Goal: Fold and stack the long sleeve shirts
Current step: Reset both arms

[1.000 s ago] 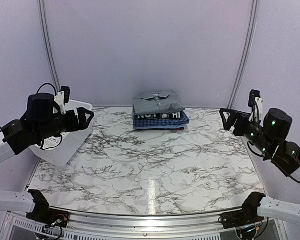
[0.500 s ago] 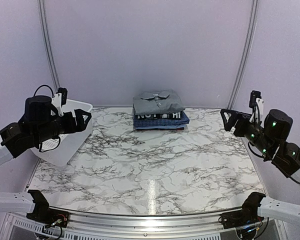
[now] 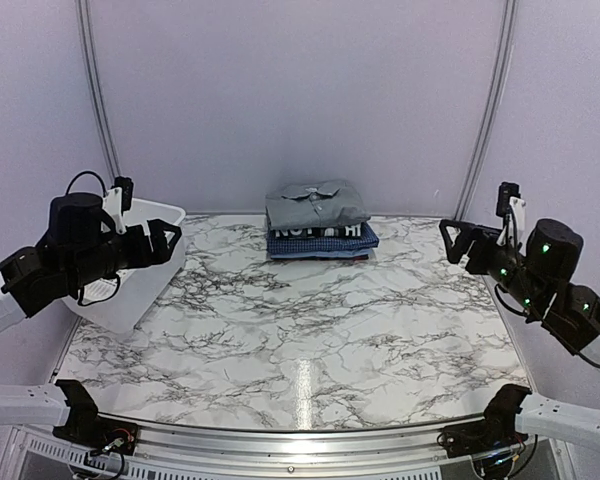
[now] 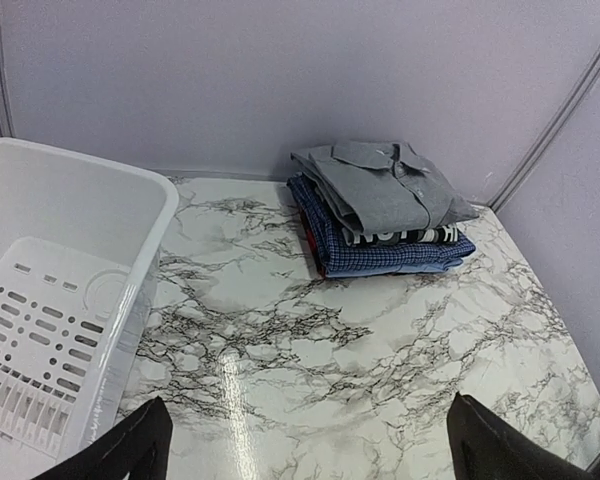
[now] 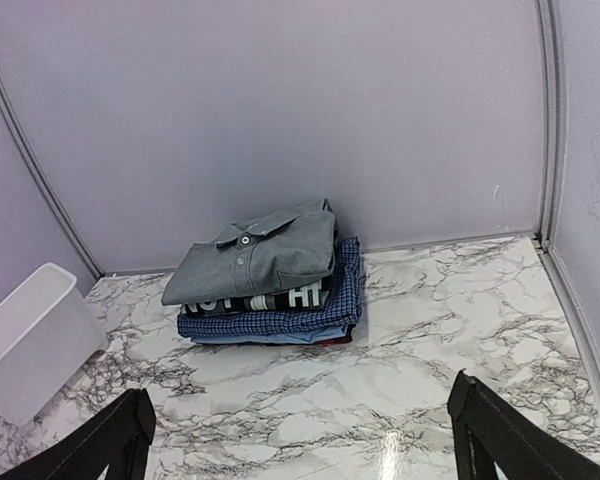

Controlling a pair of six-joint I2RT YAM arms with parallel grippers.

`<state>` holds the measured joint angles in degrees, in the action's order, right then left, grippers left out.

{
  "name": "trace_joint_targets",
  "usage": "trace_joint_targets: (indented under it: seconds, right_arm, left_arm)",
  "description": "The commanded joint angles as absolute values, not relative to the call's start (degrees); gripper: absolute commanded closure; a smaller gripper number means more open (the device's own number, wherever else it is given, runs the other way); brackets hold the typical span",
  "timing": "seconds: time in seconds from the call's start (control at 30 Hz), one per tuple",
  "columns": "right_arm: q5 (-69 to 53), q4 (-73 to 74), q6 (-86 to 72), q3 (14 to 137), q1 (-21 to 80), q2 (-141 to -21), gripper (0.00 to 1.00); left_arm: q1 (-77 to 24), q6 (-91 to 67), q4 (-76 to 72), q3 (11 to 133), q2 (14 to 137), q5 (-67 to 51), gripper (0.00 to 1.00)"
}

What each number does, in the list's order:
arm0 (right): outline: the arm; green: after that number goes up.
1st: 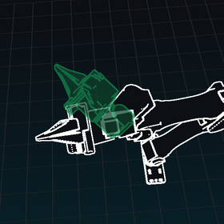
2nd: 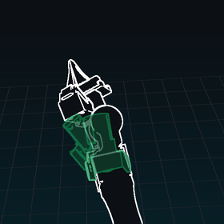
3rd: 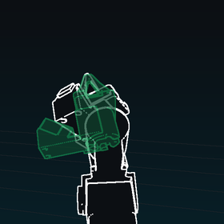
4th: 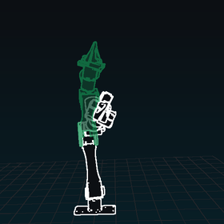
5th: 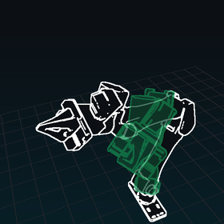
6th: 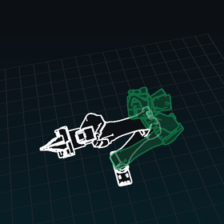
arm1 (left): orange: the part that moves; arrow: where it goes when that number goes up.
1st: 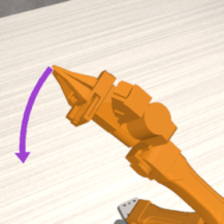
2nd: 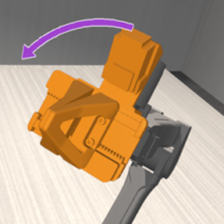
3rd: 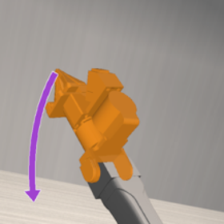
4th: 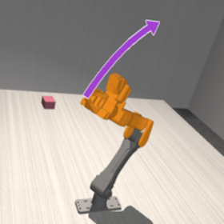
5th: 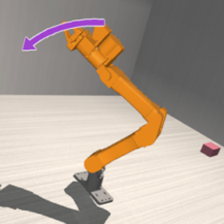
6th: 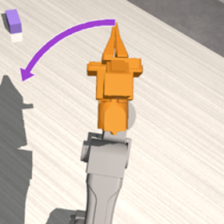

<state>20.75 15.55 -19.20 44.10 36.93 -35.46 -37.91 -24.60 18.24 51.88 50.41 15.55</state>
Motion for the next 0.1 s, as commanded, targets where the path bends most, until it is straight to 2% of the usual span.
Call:
trace_joint_targets:
  seconds: [0.0,0.07]
  right_arm:
    - [21.26,16.41,-18.25,44.74,37.22,-35.90,0.01]
    - [21.14,16.51,-18.33,44.74,37.26,-35.92,0.01]
  left_arm:
    - [-37.57,-24.44,17.23,51.42,50.01,16.30,0.01]
    - [-37.61,-24.51,17.23,51.42,50.09,16.18,0.01]
